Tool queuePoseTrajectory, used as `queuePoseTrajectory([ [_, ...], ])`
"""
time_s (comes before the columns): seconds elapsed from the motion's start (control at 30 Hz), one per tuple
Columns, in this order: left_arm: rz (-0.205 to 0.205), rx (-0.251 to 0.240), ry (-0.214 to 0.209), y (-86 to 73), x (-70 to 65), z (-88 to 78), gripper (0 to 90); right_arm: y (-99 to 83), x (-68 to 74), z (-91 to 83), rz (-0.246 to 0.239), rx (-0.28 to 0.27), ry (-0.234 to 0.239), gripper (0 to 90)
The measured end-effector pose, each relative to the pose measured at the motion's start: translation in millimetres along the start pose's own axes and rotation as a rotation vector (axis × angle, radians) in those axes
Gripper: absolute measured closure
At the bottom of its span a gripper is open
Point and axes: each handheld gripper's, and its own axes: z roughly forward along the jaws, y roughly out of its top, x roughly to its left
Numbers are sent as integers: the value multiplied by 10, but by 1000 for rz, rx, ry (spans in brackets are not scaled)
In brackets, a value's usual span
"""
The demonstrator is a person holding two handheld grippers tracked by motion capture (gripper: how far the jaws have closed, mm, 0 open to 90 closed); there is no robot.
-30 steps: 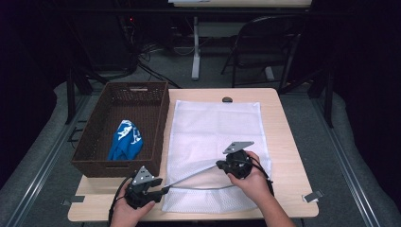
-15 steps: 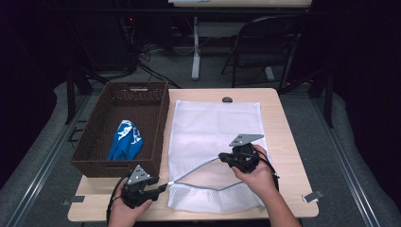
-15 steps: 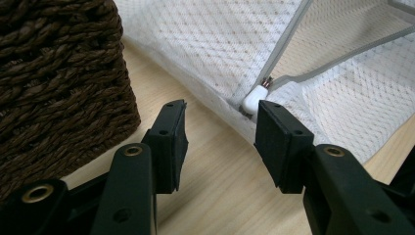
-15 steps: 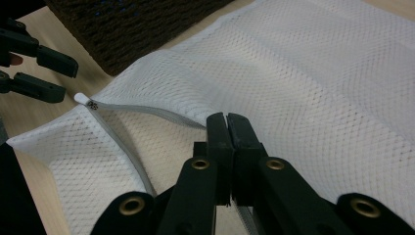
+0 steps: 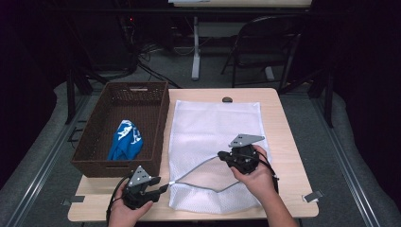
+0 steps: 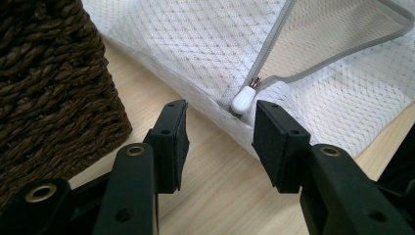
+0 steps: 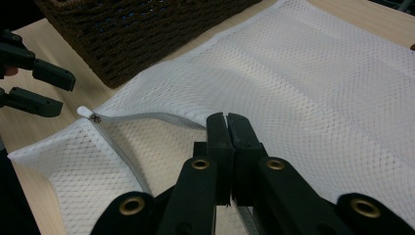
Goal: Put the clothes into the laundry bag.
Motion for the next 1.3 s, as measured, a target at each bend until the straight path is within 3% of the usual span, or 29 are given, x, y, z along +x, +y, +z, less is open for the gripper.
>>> queuePoseTrajectory([
  [0.2,-1,10,-18,21,-44,1,562,11,-14,-21,11,-18,-3,891],
  [0.43,9,-1,0,40,-74,-21,525,39,-32,-66,18,-39,-8,891],
  [0.57,0,1,-20,80,-65,-54,498,45,-43,-77,20,-40,-8,892],
  [0.67,25,-22,0,123,-72,-106,498,46,-41,-78,20,-40,-8,892],
  [0.9,38,-50,-1,273,-84,-250,489,52,-22,-82,11,-41,-11,891],
  [1.3,-15,-52,36,444,-27,-379,426,50,-21,-92,11,-43,-10,891],
])
